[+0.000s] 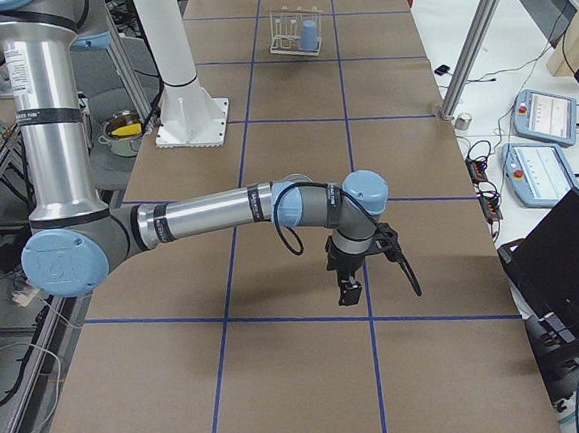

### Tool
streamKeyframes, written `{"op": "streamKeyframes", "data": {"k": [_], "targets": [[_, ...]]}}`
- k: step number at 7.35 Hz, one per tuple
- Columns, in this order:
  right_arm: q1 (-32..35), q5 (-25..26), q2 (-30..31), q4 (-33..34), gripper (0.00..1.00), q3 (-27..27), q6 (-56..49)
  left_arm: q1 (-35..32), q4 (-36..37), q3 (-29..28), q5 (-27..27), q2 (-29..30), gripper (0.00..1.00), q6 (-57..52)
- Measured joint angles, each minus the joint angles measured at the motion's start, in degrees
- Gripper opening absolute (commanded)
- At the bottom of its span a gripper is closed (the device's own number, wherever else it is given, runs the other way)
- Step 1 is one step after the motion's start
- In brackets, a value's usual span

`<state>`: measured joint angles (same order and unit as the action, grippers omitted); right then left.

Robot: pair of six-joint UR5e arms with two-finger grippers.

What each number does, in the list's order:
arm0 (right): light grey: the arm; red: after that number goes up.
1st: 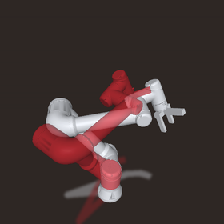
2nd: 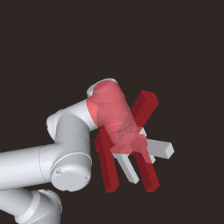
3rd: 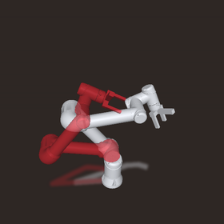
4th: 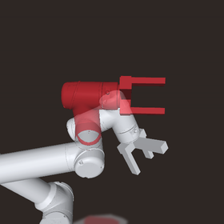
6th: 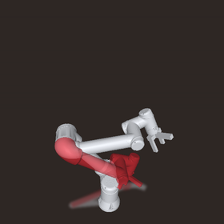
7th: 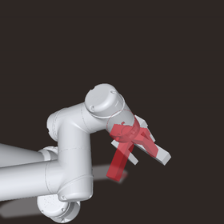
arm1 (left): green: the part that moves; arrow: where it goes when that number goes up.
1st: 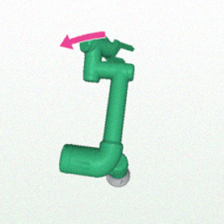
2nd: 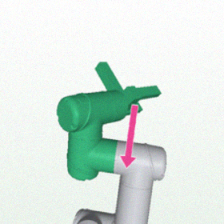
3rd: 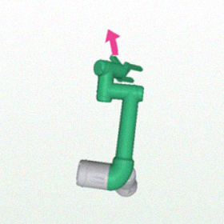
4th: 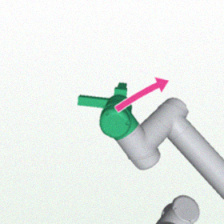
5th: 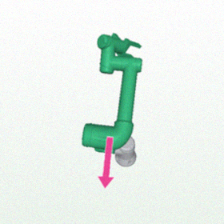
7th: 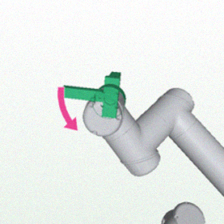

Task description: Hang cup on cup holder

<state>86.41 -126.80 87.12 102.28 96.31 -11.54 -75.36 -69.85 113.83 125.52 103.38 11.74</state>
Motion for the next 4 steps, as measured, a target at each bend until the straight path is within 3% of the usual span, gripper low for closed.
{"op": "streamKeyframes", "data": {"k": [2, 4], "targets": [[2.70, -0.14, 0.43, -2.96, 1.00, -3.54, 0.18, -10.38, -3.07, -12.22, 6.92, -1.16, 0.98, -12.36], [4.73, -0.44, 0.82, -3.60, 1.00, -5.89, 0.25, -14.81, -8.59, -20.37, 9.26, -2.25, 0.98, -18.44]]}}
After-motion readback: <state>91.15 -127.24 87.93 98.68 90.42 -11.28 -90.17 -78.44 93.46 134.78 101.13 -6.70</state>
